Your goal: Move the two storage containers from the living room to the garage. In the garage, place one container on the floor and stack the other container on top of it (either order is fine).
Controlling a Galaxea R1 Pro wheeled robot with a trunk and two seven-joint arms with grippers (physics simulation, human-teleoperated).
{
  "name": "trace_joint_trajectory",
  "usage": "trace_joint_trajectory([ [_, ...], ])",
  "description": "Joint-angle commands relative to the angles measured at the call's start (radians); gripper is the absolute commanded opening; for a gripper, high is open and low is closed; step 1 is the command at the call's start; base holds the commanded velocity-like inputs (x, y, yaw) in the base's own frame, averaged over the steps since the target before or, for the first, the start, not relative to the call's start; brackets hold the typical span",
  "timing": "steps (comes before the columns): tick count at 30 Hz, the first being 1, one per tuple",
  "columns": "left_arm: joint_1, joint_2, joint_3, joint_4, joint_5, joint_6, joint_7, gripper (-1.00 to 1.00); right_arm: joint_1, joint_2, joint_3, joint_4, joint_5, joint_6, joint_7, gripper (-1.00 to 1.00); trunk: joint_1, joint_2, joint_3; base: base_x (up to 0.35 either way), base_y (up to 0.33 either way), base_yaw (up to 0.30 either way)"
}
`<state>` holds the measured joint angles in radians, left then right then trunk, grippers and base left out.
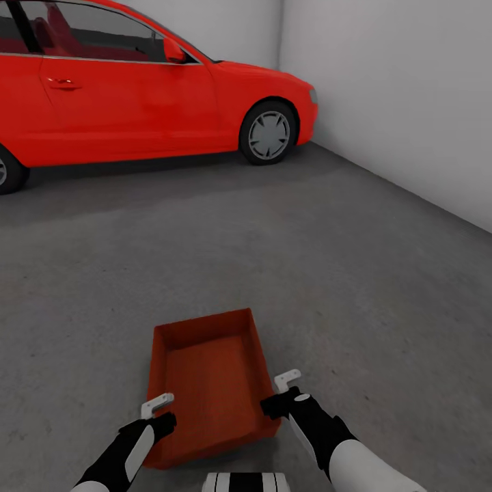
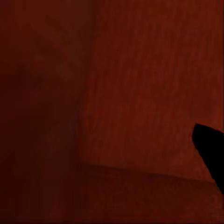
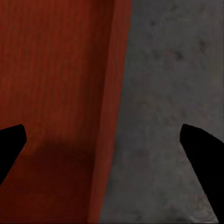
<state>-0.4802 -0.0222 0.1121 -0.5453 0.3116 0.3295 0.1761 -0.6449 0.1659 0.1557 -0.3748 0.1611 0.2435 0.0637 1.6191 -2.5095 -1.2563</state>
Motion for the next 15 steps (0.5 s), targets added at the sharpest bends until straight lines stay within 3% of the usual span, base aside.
trace_joint_trajectory([
  [1,0.0,-0.001,0.003,-0.002,0.011,0.005,0.005,1.0,0.0,0.0,0.001,-0.002,0.011,0.007,0.004,1.0,0.0,0.0,-0.001,0.0,0.0,0.0],
  [15,0.0,-0.001,0.003,-0.002,0.011,0.006,0.005,1.0,0.001,0.0,0.001,-0.002,0.011,0.007,0.004,1.0,0.0,0.0,-0.001,0.0,0.0,0.0],
])
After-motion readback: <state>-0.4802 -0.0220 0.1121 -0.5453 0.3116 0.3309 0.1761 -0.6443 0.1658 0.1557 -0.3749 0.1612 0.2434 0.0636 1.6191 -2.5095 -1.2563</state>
